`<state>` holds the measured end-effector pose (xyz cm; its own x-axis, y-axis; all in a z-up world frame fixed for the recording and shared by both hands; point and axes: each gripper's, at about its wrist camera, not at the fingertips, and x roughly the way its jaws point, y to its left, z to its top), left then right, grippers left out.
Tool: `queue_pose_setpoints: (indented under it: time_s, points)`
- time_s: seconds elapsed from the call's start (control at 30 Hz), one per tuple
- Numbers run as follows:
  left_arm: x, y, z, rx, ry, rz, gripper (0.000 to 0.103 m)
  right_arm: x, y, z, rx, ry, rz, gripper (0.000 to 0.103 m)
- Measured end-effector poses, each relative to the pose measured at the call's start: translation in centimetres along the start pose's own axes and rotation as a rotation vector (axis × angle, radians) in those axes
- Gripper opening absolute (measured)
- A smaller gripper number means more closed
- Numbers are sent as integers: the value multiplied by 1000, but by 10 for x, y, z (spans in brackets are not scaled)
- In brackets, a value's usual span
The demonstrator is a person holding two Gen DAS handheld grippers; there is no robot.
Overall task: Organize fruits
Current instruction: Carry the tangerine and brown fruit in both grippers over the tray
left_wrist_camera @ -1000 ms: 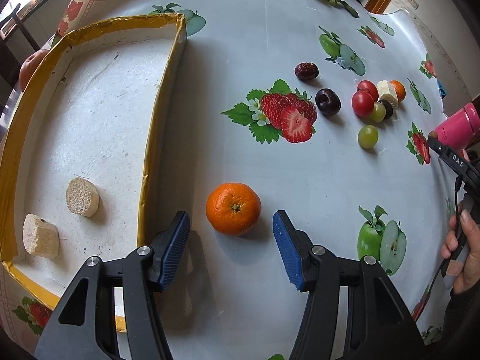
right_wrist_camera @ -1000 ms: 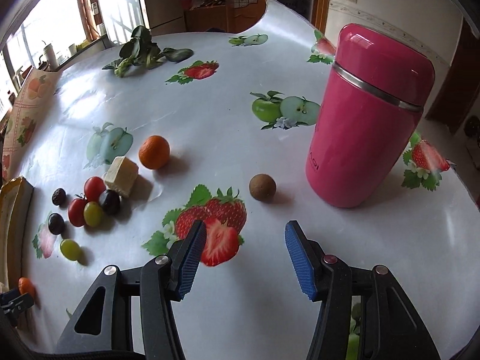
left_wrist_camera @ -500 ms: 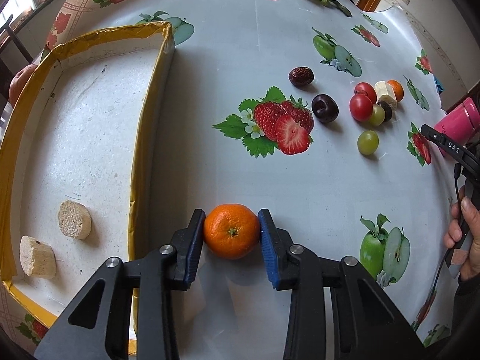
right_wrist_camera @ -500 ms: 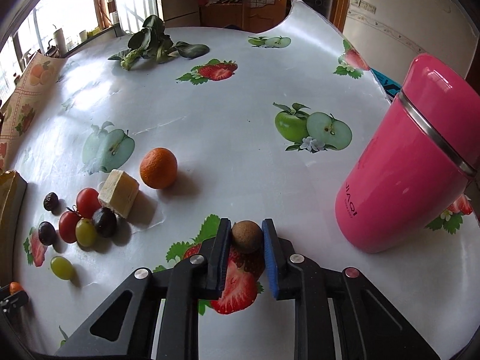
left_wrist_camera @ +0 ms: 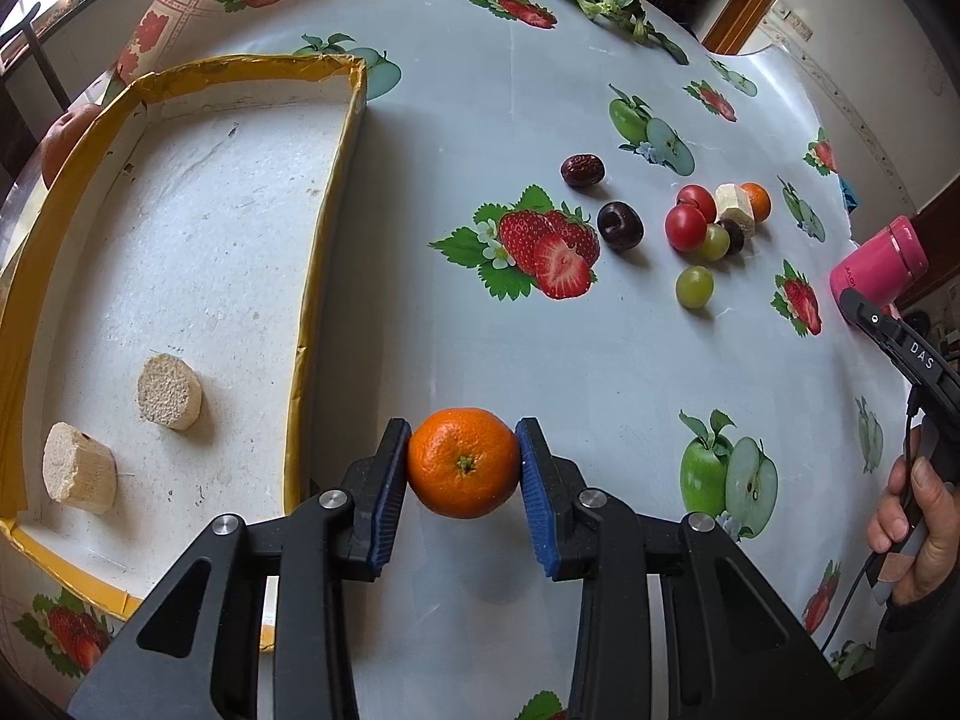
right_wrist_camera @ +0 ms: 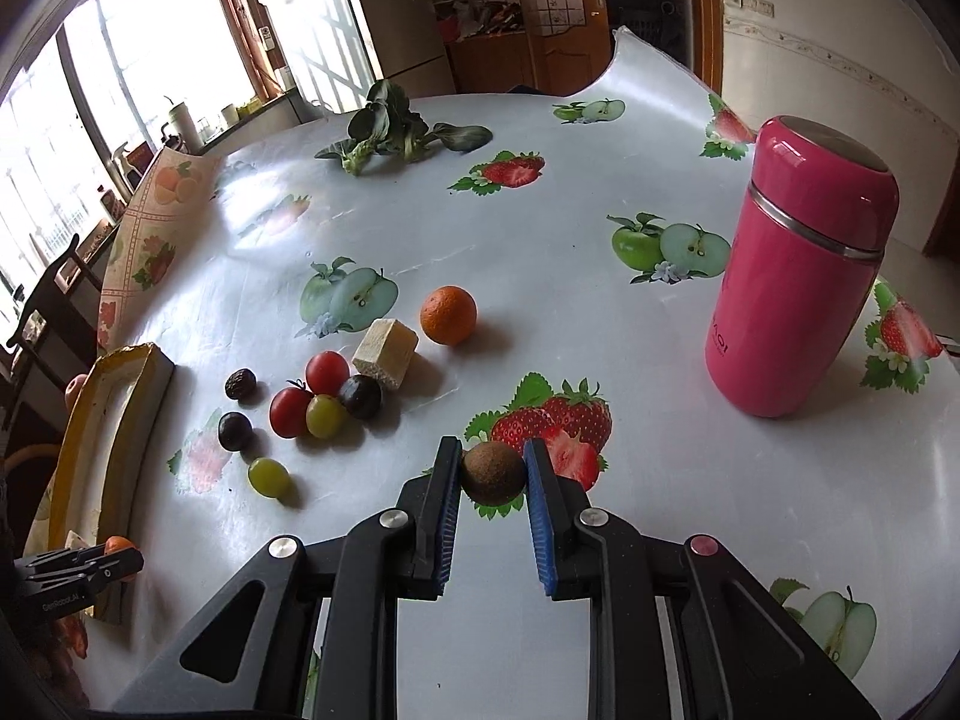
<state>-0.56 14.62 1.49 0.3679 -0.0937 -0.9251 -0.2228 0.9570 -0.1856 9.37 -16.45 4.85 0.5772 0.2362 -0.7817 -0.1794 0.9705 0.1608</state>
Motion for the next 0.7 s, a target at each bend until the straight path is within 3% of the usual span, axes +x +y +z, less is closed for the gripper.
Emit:
queue_pose_setpoints:
  time_s: [0.23, 0.7]
  points:
    - [-15, -4, -3, 8, -24, -14, 33, -19, 8, -1, 9, -12, 57, 21]
    - [-49, 27, -9, -15, -84, 42, 33, -40, 109, -30, -130, 40, 245, 21]
